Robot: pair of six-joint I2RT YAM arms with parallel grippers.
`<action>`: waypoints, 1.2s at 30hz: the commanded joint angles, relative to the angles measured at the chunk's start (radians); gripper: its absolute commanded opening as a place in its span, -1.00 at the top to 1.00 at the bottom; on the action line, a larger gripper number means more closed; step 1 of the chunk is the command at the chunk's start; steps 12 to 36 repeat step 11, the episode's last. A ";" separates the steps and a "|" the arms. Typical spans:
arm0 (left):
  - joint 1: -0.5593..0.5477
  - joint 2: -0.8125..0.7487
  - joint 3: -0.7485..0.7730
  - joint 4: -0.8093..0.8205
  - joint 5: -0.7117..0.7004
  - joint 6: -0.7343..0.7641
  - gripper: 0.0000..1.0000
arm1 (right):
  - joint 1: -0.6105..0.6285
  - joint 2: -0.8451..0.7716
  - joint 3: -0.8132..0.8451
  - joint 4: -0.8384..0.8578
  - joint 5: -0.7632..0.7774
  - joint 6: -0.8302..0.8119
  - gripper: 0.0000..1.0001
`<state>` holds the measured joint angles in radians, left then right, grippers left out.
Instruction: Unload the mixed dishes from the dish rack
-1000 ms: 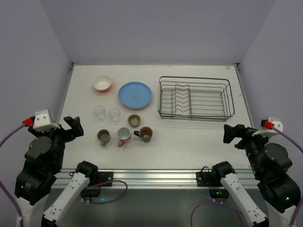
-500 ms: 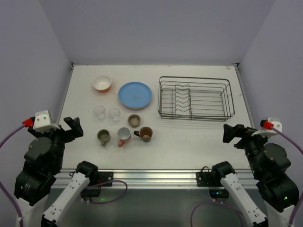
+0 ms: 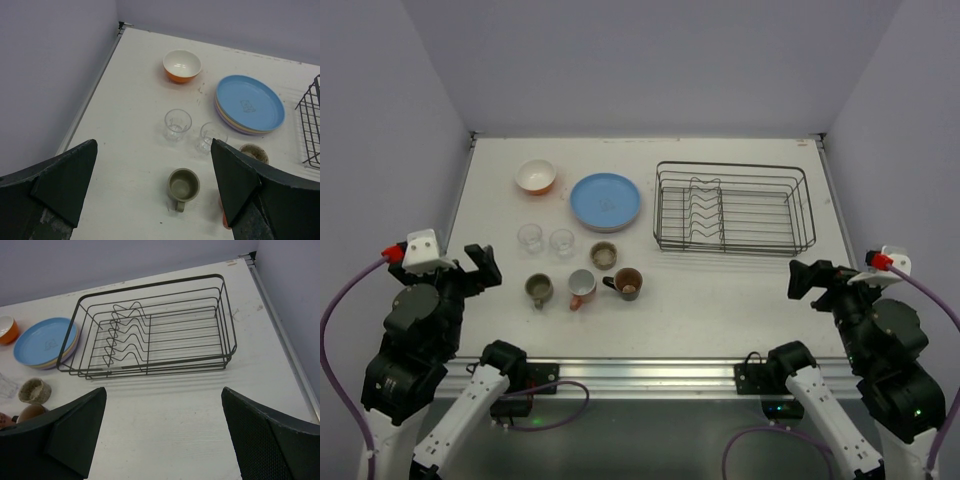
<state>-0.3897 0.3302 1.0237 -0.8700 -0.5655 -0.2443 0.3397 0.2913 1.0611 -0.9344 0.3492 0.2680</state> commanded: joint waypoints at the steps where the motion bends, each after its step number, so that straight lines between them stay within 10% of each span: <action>1: -0.008 0.013 -0.010 0.060 -0.008 0.020 -1.00 | 0.001 -0.009 -0.007 0.051 0.002 0.005 -0.98; 36: -0.008 0.020 -0.030 0.081 0.010 0.020 -1.00 | 0.001 0.025 -0.003 0.051 -0.006 -0.001 -0.98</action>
